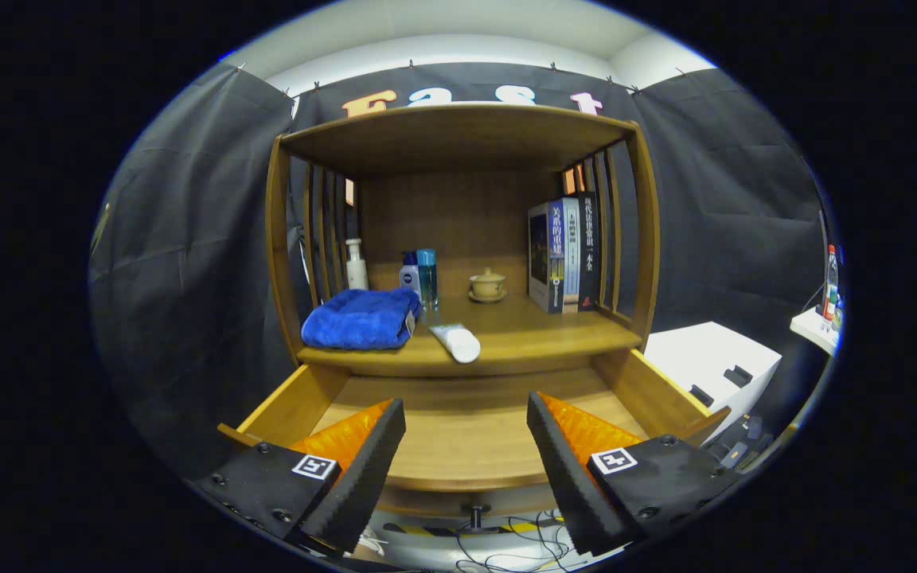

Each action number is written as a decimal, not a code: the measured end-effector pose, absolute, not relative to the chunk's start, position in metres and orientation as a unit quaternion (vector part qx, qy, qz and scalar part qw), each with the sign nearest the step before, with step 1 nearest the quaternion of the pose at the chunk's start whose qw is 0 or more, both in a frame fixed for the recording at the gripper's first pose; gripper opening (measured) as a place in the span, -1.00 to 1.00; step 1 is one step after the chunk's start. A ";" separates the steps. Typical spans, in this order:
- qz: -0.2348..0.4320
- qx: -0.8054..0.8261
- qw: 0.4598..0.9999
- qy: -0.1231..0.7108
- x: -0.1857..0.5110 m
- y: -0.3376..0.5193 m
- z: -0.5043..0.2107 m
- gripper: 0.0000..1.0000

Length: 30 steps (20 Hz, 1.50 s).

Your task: Pull open the drawer, take out the items inside it, and place them on the countertop above the cabinet.

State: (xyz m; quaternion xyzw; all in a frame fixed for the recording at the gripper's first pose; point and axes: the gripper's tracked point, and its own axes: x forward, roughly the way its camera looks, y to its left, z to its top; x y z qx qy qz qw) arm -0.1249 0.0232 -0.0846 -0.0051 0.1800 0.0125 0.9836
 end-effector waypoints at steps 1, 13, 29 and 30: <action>0.013 0.001 0.982 0.189 -0.127 0.023 -0.092 1.00; 0.015 0.002 0.967 0.255 -0.187 0.005 -0.127 0.97; -0.001 0.011 0.964 0.267 -0.162 -0.012 -0.135 0.97; -0.001 0.015 0.964 0.266 -0.160 -0.013 -0.134 0.97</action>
